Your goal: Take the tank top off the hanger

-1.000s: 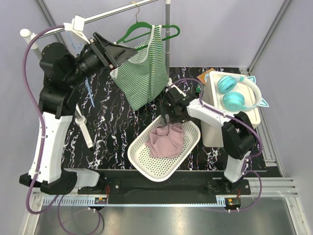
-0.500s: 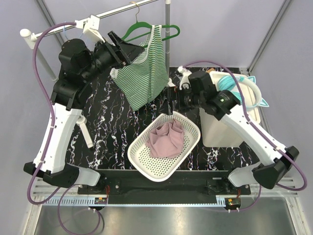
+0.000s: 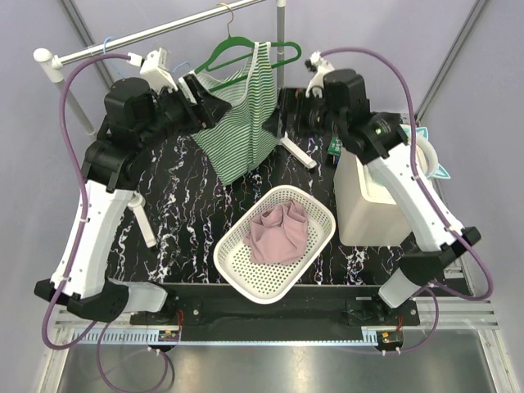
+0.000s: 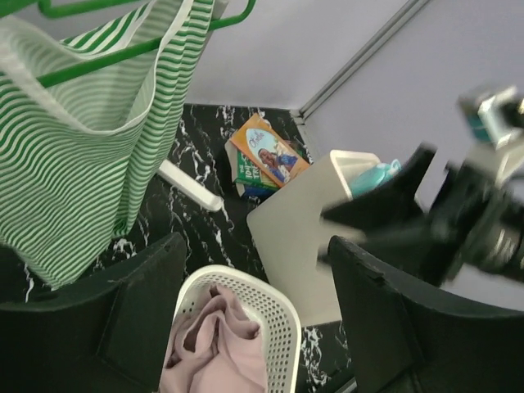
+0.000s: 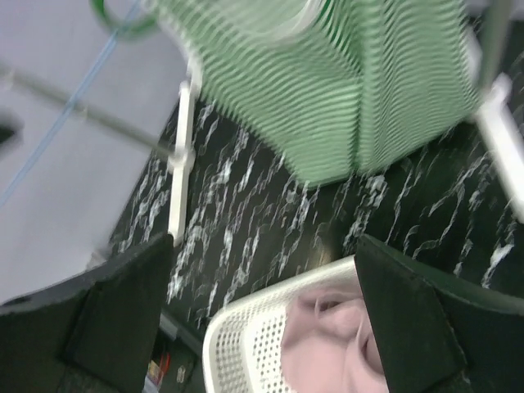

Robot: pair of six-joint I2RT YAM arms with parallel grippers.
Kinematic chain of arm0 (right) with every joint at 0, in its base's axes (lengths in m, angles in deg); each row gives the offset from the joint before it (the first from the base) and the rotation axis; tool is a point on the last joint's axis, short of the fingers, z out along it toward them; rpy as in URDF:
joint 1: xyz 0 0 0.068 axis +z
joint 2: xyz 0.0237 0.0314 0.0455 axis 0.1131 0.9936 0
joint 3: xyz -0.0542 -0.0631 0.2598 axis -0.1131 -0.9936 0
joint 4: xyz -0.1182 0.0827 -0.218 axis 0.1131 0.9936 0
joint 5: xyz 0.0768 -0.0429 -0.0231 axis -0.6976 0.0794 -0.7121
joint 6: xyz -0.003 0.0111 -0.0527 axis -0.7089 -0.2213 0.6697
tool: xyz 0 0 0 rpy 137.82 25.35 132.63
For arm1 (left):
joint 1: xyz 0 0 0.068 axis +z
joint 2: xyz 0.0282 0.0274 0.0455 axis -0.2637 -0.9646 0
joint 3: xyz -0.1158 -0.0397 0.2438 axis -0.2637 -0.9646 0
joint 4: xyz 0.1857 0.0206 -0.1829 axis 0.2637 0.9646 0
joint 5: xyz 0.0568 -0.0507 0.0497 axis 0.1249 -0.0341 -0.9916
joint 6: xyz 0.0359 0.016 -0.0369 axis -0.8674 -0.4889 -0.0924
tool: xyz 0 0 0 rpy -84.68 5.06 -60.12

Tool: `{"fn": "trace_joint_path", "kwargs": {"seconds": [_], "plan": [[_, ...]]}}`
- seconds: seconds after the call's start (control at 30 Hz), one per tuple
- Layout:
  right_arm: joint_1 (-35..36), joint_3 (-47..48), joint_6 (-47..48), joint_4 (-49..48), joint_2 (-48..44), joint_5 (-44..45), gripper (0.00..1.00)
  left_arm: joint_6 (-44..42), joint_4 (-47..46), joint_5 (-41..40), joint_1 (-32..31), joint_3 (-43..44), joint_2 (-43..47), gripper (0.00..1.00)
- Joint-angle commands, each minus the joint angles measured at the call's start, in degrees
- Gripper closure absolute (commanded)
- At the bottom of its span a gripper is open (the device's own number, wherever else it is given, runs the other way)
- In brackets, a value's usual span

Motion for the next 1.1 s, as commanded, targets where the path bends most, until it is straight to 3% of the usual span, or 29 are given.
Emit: {"fn": "trace_joint_path", "kwargs": {"seconds": [0.0, 0.17, 0.23, 0.33, 0.57, 0.67, 0.8, 1.07], "plan": [[-5.04, 14.13, 2.24, -3.08, 8.54, 5.04, 0.0, -2.09, 2.14, 0.54, -0.07, -0.69, 4.02, 0.25], [-12.94, 30.9, 2.24, -3.17, 21.45, 1.62, 0.0, -3.32, 4.93, 4.84, -0.15, -1.76, 4.64, 0.25], [-14.36, 33.22, 2.59, -3.96, 23.67, -0.13, 0.01, -3.4, 5.65, 7.21, -0.15, -2.1, 4.73, 0.25], [-16.21, 32.97, 7.24, -8.17, 26.49, -2.78, 0.0, -3.93, 5.65, 10.47, -0.07, -5.95, 6.83, 0.25], [-18.32, 30.94, 20.94, -13.11, 31.49, -7.88, 0.12, -5.95, 6.09, 13.19, -0.5, -11.15, 11.05, 0.25], [-20.17, 31.38, 21.14, -14.24, 33.25, -6.12, 0.16, -10.32, 6.96, 10.67, -2.25, -10.72, 12.46, 0.22], [-21.05, 30.85, 25.61, -17.41, 34.66, -10.33, 0.21, -13.77, 7.76, 8.37, -4.54, -10.63, 13.17, 0.2], [-22.1, 29.18, 32.47, -28.3, 37.73, -17.63, 0.17, -15.53, 8.55, 6.62, -5.78, -11.86, 12.73, 0.16]]}}
